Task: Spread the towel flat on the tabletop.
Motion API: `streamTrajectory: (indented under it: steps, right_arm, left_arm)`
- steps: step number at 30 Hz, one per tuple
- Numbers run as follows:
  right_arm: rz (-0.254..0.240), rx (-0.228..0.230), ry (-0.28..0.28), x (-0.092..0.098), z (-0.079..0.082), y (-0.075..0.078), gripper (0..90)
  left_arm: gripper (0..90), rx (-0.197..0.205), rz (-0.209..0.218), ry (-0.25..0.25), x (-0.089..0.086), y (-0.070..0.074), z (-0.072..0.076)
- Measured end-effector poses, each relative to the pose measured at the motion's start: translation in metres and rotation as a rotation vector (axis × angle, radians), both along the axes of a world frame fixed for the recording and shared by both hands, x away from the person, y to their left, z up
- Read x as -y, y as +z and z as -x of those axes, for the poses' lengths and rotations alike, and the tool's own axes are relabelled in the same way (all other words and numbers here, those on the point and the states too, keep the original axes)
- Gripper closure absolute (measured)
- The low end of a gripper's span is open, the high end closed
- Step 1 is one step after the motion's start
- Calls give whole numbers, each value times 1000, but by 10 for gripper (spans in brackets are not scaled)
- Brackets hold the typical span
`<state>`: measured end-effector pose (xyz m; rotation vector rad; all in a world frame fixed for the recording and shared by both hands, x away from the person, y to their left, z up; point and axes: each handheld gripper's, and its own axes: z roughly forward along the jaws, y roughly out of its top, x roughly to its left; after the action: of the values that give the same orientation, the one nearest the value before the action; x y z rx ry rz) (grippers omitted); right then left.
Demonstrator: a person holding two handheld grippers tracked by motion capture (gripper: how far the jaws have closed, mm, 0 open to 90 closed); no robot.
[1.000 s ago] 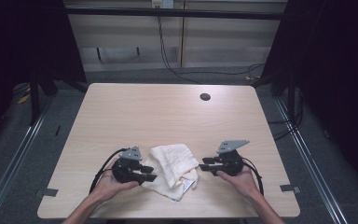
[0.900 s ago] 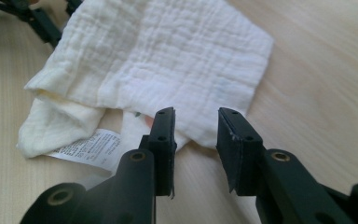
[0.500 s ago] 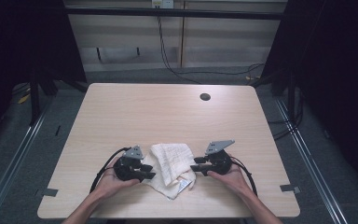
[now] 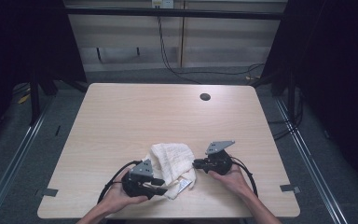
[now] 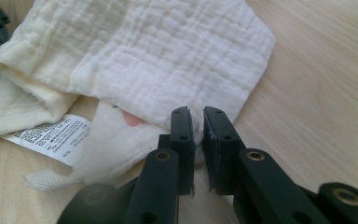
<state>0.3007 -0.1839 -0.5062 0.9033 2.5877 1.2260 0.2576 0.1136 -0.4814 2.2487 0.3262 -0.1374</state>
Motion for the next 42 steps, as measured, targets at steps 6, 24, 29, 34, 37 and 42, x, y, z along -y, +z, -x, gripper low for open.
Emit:
streamTrajectory:
  steps: [6, 24, 29, 34, 37, 42]
  right_arm:
    - [-8, -12, 0, 1, -1, 0, 822]
    - [-5, -15, -3, 1, 5, 1, 735]
    - [6, 14, 4, -1, 7, 1, 660]
    - [19, 37, -4, -1, 5, 1, 631]
    - [24, 40, -14, 1, 5, 2, 616]
    - [20, 49, -25, 7, 4, 6, 557]
  left_arm:
    - [662, 21, -59, -52, 26, -8, 7]
    - [800, 15, -80, -12, 27, -13, 5]
    - [857, -1, -50, -7, 16, -6, 1]
    - [864, 2, 31, 56, -5, 5, -5]
    - [865, 0, 51, 84, -16, 8, -11]
    - [864, 7, 85, 141, -35, 15, -20]
